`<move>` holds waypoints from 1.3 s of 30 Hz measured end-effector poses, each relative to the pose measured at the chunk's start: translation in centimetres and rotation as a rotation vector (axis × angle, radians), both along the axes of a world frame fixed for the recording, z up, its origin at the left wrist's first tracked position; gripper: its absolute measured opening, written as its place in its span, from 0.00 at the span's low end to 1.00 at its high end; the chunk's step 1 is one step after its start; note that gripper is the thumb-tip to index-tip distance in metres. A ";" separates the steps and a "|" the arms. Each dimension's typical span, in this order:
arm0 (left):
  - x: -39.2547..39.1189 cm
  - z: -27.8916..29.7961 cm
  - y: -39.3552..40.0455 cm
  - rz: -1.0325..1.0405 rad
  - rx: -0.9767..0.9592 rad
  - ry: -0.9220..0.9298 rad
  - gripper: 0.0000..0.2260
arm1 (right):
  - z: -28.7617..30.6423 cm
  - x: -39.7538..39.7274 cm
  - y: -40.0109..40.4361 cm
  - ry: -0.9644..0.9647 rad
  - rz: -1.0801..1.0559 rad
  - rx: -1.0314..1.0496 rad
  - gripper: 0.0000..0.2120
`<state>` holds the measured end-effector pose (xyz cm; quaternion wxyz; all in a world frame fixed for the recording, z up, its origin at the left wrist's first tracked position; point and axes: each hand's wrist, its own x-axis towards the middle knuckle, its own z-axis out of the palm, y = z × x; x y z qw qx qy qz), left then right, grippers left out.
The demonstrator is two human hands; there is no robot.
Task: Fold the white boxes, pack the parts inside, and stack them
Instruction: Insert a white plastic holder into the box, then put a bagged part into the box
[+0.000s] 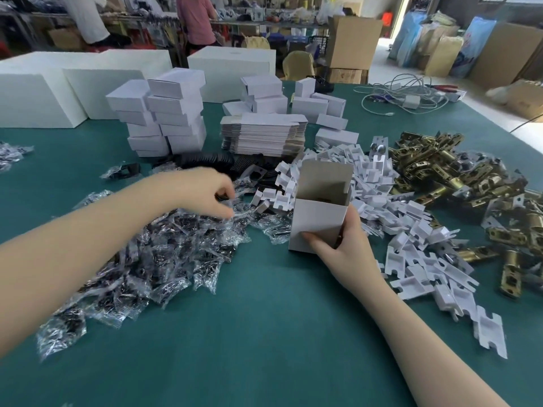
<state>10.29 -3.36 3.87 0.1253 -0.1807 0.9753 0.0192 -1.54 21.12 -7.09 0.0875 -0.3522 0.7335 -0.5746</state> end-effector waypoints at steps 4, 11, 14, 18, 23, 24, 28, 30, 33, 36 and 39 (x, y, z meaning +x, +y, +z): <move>0.7 -1.8 -0.3 0.038 -0.039 0.056 0.22 | 0.2 0.2 0.1 0.005 -0.011 0.009 0.27; 0.7 0.2 -1.8 0.177 0.134 0.334 0.07 | 0.0 0.1 0.3 0.015 -0.018 0.033 0.26; 0.6 1.2 -2.2 0.250 0.178 0.521 0.06 | 0.0 0.1 0.2 0.011 -0.020 0.039 0.27; -0.1 2.6 -1.0 0.395 0.828 0.837 0.04 | 0.0 0.0 0.2 0.011 -0.019 0.042 0.27; -0.5 4.3 4.0 0.072 1.179 1.114 0.06 | 0.0 0.0 0.2 0.016 -0.022 0.047 0.28; -0.6 4.5 5.0 -0.116 0.934 1.123 0.07 | 0.0 0.0 0.1 0.012 -0.022 0.048 0.28; -2.3 4.3 9.0 -0.518 0.283 0.828 0.10 | 0.0 0.1 0.1 0.014 -0.030 0.046 0.27; -3.1 3.7 10.3 -0.452 0.226 0.746 0.11 | 0.1 0.2 0.1 0.024 -0.035 0.049 0.26; -4.1 2.4 10.8 -0.393 0.012 0.706 0.09 | 0.1 0.2 0.2 0.022 -0.029 0.054 0.26; -4.3 2.0 10.9 -0.394 -0.143 0.663 0.09 | 0.1 0.2 0.2 0.018 -0.023 0.056 0.27; -4.1 1.9 10.9 -0.408 -0.210 0.610 0.12 | 0.2 0.2 0.2 0.025 -0.019 0.049 0.29</move>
